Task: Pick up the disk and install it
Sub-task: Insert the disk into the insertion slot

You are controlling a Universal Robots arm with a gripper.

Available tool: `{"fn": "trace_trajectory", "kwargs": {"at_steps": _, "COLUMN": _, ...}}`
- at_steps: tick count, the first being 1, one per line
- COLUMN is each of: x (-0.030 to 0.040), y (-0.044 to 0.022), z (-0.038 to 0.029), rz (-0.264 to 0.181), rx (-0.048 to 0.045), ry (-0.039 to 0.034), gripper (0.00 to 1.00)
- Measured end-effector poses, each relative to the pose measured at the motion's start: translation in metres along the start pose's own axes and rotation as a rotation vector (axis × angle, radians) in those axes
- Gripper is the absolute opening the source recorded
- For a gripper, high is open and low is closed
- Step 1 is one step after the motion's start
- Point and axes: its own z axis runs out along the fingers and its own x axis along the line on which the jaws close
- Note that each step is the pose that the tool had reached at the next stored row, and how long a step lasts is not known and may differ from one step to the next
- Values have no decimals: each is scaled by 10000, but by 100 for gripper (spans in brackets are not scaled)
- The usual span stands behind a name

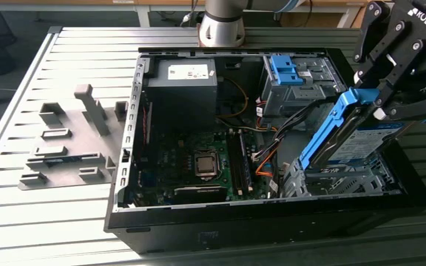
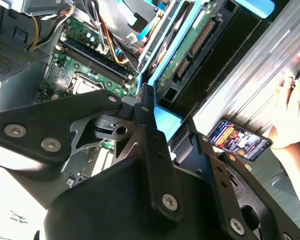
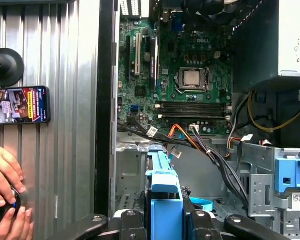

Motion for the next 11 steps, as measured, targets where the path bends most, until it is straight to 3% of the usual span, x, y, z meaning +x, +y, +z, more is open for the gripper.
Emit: {"fn": "trace_trajectory", "kwargs": {"at_steps": 11, "x": 1, "y": -1, "z": 44, "rz": 93, "rx": 2, "ry": -3, "gripper": 36}}
